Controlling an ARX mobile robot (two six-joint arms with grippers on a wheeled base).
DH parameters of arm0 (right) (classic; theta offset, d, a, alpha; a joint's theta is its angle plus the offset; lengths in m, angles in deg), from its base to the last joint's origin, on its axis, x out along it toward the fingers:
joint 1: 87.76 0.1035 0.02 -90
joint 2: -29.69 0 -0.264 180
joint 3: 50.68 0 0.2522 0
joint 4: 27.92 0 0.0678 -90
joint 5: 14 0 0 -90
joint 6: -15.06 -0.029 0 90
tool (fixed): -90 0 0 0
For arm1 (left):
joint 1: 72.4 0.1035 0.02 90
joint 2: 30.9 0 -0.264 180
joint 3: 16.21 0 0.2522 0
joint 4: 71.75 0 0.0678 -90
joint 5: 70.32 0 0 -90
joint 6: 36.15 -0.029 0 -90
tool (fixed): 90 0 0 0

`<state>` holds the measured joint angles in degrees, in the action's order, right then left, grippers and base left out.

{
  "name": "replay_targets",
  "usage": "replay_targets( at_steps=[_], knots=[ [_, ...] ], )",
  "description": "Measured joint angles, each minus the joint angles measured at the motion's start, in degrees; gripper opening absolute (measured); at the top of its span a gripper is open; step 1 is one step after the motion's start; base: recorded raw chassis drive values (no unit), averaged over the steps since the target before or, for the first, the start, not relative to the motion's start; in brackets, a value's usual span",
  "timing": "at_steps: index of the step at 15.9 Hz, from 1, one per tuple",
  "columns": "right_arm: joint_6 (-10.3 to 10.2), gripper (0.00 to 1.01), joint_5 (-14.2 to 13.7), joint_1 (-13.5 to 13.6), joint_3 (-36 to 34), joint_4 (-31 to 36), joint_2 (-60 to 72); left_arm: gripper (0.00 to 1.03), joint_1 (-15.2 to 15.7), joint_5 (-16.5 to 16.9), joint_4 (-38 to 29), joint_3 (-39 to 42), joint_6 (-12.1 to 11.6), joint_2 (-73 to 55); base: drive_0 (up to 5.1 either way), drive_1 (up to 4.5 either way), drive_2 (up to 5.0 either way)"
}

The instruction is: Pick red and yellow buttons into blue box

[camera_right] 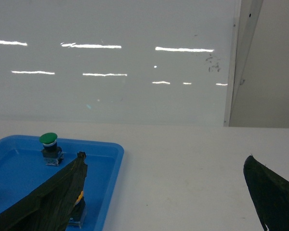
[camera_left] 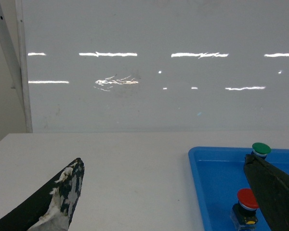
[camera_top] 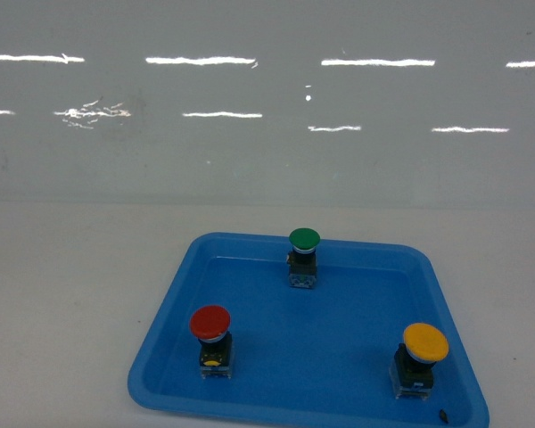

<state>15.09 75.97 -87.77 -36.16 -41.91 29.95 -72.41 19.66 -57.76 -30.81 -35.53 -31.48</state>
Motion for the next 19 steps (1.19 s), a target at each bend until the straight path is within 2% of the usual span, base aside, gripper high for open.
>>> replay_targets(
  at_steps=[11, 12, 13, 14, 16, 18, 19],
  knots=[
    [0.0, 0.98, -0.3, 0.4, 0.0, 0.4, 0.0, 0.98, 0.0, 0.0, 0.0, 0.0, 0.0, 0.0, 0.0, 0.0, 0.0],
    [0.3, 0.98, -2.9, 3.4, -0.1, 3.3, 0.1, 0.98, -0.1, -0.5, 0.6, 0.0, -0.8, 0.3, 0.0, 0.0, 0.0],
    [0.9, 0.98, -3.7, 7.0, -0.2, 6.4, 0.9, 0.98, 0.5, 0.2, 1.0, 0.0, -1.0, 0.4, 0.0, 0.0, 0.0],
    [1.3, 0.98, -3.4, 9.3, -0.2, 9.7, 3.8, 0.98, 0.3, -0.4, 0.6, 0.0, -1.2, 0.5, 0.0, 0.0, 0.0],
    [1.6, 0.98, -3.3, 9.4, -0.1, 18.4, 12.3, 0.98, -2.3, -1.9, -0.7, 0.0, -2.4, -0.4, 0.0, 0.0, 0.0],
    [2.0, 0.98, -1.7, 9.4, 0.0, 29.3, 23.9, 0.98, -6.1, -4.0, -10.7, -0.4, -3.7, -9.3, 0.0, 0.0, 0.0],
    [2.2, 0.98, -0.5, 9.3, 0.2, 35.5, 31.7, 0.98, -8.7, -5.8, -17.3, -1.6, -4.1, -19.2, 0.0, 0.0, 0.0]
  ],
)
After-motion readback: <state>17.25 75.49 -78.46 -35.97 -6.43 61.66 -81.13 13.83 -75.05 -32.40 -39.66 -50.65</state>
